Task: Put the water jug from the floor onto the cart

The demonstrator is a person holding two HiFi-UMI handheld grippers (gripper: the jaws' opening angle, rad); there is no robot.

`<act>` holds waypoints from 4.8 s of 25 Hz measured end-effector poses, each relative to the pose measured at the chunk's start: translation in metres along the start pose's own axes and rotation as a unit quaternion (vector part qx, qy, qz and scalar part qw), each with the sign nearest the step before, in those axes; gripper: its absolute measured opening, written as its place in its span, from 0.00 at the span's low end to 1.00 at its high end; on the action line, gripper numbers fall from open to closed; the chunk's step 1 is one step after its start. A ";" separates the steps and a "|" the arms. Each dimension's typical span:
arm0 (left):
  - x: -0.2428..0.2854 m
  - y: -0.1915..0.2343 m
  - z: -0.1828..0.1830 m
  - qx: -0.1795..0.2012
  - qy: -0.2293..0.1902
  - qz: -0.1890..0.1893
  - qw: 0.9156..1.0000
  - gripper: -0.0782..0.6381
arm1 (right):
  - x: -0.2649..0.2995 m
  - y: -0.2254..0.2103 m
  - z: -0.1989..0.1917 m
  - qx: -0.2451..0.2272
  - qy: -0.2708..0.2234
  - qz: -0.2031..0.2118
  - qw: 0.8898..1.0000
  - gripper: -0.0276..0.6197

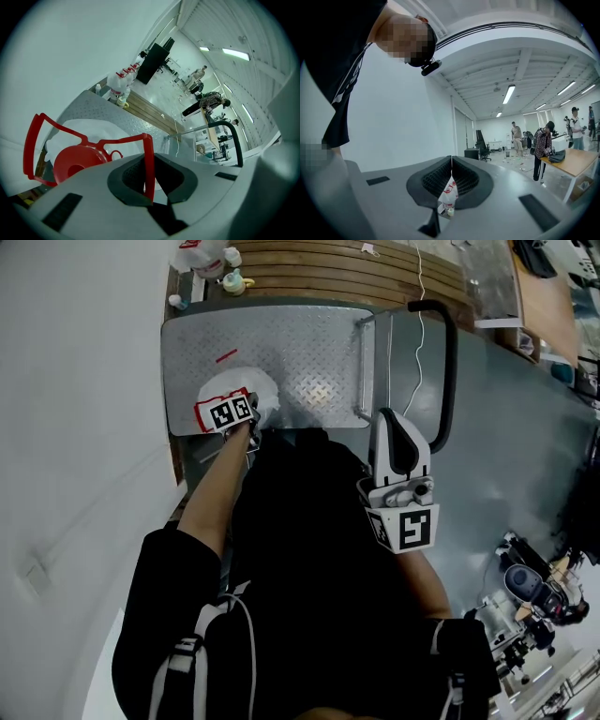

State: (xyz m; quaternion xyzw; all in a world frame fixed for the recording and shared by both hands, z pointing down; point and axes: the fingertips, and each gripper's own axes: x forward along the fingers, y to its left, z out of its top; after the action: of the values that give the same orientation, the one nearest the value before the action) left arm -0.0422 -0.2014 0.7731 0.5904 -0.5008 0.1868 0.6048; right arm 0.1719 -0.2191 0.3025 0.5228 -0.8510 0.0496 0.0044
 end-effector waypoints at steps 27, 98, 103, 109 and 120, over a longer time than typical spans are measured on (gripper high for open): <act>0.018 -0.005 0.017 0.016 -0.037 0.024 0.999 0.18 | 0.006 -0.023 -0.015 0.010 0.023 -0.008 1.000 0.07; -0.373 -0.195 0.088 0.274 -0.493 -0.099 0.820 0.13 | 0.020 0.135 0.002 0.021 -0.032 0.087 0.995 0.07; -0.379 -0.191 0.086 0.290 -0.488 -0.106 0.816 0.13 | 0.020 0.142 -0.002 0.021 -0.030 0.072 0.997 0.07; -0.390 -0.185 0.088 0.297 -0.500 -0.110 0.806 0.13 | 0.023 0.153 -0.002 0.015 -0.036 0.073 0.997 0.07; -0.387 -0.166 0.097 0.285 -0.501 -0.110 0.810 0.13 | 0.036 0.160 -0.009 0.006 -0.028 0.079 0.996 0.07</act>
State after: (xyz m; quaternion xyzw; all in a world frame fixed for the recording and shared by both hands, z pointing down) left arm -0.1094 -0.1863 0.3468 0.7993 -0.5900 -0.0683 0.0918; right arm 0.0126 -0.1784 0.3004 0.4553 -0.8891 0.0401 -0.0261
